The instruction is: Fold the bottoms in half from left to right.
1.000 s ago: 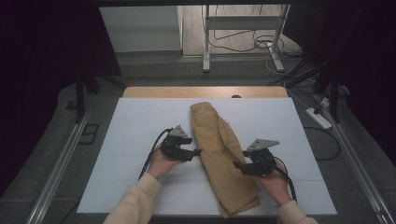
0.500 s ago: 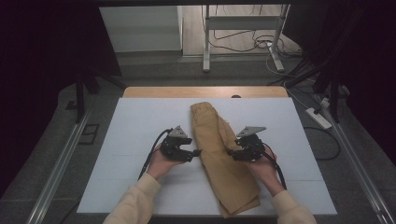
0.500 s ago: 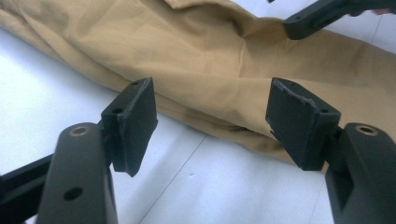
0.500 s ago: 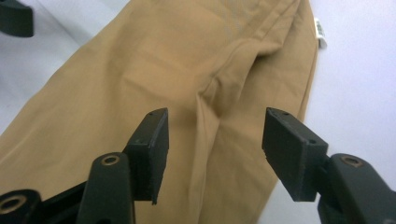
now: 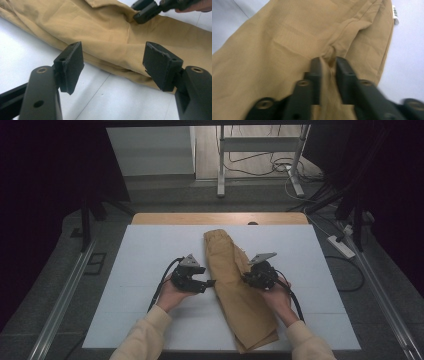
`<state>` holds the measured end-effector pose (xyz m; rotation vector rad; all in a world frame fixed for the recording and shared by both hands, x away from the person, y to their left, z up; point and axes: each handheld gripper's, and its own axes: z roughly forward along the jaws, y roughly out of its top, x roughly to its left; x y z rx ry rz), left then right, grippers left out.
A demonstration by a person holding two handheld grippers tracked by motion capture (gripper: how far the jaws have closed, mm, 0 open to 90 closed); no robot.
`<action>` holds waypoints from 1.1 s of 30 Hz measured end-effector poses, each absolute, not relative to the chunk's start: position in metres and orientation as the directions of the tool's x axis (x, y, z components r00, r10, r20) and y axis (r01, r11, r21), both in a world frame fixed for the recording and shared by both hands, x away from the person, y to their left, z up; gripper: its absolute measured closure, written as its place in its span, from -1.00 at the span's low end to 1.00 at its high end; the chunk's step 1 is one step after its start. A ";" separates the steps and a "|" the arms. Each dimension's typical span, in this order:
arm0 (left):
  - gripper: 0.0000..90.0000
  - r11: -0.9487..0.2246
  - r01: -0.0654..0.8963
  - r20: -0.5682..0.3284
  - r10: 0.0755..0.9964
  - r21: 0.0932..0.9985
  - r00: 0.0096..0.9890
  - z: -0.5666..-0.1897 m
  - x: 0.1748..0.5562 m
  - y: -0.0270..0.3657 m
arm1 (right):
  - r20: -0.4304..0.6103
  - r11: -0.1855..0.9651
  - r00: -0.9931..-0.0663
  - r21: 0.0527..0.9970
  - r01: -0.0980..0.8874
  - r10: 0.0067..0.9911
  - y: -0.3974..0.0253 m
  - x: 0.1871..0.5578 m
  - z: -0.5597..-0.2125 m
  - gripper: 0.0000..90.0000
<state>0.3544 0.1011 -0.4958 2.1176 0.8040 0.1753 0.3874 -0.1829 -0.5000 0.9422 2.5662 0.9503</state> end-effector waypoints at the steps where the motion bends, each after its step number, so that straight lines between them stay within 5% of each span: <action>1: -0.28 -0.437 0.484 -0.153 0.602 0.758 0.784 -0.496 0.355 0.102 | 0.001 0.572 -0.757 0.655 0.494 0.653 -0.185 0.388 -0.499 0.90; 19: -0.28 -0.421 0.487 -0.156 0.613 0.765 0.775 -0.493 0.354 0.108 | 0.043 0.537 -0.701 0.611 0.582 0.712 -0.211 0.393 -0.513 0.87; 33: -0.29 -0.418 0.486 -0.155 0.614 0.767 0.774 -0.491 0.353 0.109 | -0.059 0.551 -0.705 0.670 0.497 0.707 -0.212 0.378 -0.503 0.02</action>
